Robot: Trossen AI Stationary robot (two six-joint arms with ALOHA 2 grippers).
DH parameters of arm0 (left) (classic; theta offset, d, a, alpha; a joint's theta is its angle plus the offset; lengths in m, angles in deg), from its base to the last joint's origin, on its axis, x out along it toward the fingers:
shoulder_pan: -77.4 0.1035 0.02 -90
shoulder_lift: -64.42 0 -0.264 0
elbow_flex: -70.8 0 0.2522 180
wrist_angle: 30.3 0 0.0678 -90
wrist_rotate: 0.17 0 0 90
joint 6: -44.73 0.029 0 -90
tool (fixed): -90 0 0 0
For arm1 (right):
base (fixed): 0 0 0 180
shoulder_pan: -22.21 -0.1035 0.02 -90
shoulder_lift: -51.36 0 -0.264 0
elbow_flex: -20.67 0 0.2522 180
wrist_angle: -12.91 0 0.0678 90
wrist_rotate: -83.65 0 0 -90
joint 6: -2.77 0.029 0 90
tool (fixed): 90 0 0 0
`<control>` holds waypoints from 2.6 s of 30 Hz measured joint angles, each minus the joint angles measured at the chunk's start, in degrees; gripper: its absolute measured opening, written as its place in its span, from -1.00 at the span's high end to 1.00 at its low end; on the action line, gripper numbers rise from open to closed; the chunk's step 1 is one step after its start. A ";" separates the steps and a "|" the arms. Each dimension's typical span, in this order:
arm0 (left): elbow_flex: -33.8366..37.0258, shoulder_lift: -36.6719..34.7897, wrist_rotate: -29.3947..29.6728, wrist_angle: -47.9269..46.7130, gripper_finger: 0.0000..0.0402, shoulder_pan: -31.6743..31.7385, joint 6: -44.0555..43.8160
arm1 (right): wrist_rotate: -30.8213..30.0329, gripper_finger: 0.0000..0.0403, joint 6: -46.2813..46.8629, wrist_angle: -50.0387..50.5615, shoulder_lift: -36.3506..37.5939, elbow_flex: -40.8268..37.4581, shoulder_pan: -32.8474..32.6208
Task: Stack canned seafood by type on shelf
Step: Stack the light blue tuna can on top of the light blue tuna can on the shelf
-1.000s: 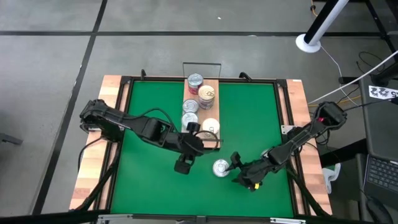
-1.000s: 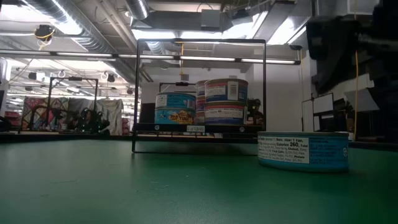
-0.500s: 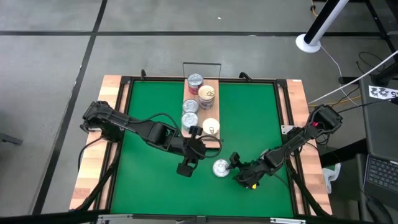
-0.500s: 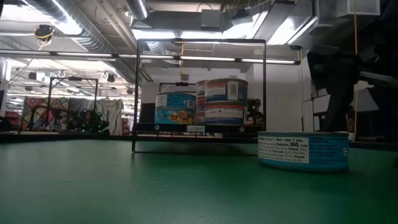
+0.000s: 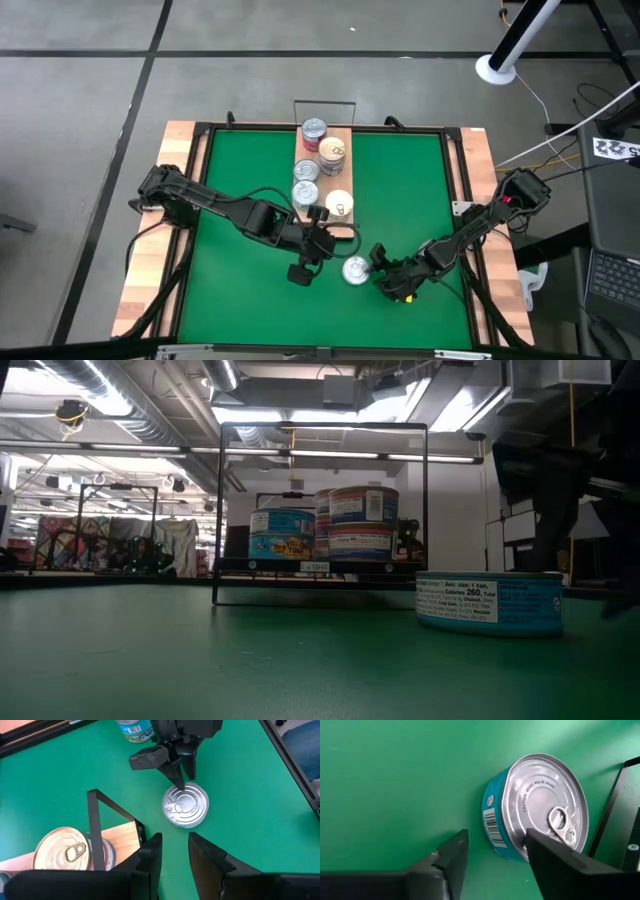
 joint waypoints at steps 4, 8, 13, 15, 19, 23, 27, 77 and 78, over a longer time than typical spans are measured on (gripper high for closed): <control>0.00 0.53 -0.02 0.82 0.55 0.00 0.18 | -0.43 0.23 -0.01 0.11 0.04 0.02 0.00; 0.00 0.90 -0.01 2.70 0.55 -0.38 0.19 | -0.63 0.39 -0.01 0.08 0.04 0.07 0.00; 0.00 1.56 -0.04 3.20 0.55 -0.89 0.42 | -1.36 0.56 -0.01 -0.24 0.07 0.07 0.00; 0.00 1.59 -0.04 3.22 0.55 -1.13 0.20 | -1.59 0.62 -0.01 -0.24 0.06 0.07 0.00; 0.00 1.59 -0.04 3.24 0.55 -1.38 0.18 | -1.67 0.75 0.07 -0.36 0.06 0.07 0.00; 0.00 1.59 -0.04 3.25 0.55 -1.48 0.38 | -1.72 0.87 0.52 -0.73 0.07 0.07 0.00; 0.00 1.57 -0.04 3.28 0.55 -1.48 0.02 | -1.27 0.98 0.73 -1.72 0.07 0.07 0.00; 0.02 14.40 3.81 8.52 -0.13 -5.21 9.46 | -0.39 1.00 27.99 -7.85 -0.07 4.52 6.40; 0.02 14.79 4.84 8.42 -0.13 -5.27 9.49 | -0.27 1.00 28.18 -8.60 -0.07 4.52 6.40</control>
